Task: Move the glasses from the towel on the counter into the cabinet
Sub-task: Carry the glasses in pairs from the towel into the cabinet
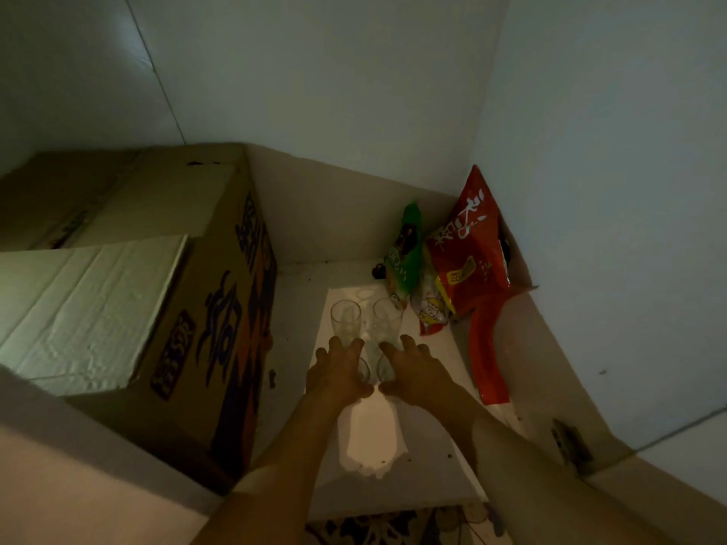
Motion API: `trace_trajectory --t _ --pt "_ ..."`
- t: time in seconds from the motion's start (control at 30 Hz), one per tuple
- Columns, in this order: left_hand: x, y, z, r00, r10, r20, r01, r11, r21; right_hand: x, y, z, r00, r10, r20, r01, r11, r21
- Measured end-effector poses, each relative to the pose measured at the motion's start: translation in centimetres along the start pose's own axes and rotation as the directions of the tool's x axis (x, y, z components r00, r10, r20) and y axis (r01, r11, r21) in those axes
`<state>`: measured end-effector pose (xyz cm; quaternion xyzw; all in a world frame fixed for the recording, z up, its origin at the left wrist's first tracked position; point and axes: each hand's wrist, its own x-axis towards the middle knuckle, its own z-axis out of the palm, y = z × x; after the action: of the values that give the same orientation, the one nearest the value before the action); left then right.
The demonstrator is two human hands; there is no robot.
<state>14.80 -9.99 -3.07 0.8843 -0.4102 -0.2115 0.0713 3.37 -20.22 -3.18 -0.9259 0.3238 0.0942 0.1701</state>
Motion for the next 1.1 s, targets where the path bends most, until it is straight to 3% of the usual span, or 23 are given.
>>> trace_trajectory --t 0.2,0.4,0.57,0.77,0.93,1.1 --pt "-2.4 1.2 -4.3 1.000 0.020 -0.006 -0.020 0.999 0.032 -2.6 -1.4 -4.6 1.000 -0.024 -0.003 0.024 1.000 0.004" --pt "-11.2 3.9 -12.8 0.997 0.061 0.052 -0.067 0.990 0.126 -11.6 -4.7 -11.9 0.997 0.002 0.077 -0.013 0.990 0.143" --pt "-21.8 5.7 -21.7 0.981 0.044 0.188 -0.052 0.998 0.036 -21.7 -8.5 -22.0 0.977 -0.026 0.212 0.005 0.995 0.100" --pt "-32.7 10.5 -35.9 0.946 -0.001 0.324 -0.034 0.994 0.102 -32.4 -14.9 -35.6 0.935 -0.007 0.356 0.020 0.999 -0.033" --pt "-40.5 14.3 -46.8 0.959 0.070 0.275 -0.112 0.984 0.141 -39.5 -18.9 -46.3 0.940 -0.036 0.339 0.056 0.997 -0.050" --pt "-46.7 17.7 -56.7 0.940 0.138 0.312 -0.179 0.978 0.108 -44.5 -21.7 -56.7 0.957 -0.059 0.284 0.073 0.997 -0.039"
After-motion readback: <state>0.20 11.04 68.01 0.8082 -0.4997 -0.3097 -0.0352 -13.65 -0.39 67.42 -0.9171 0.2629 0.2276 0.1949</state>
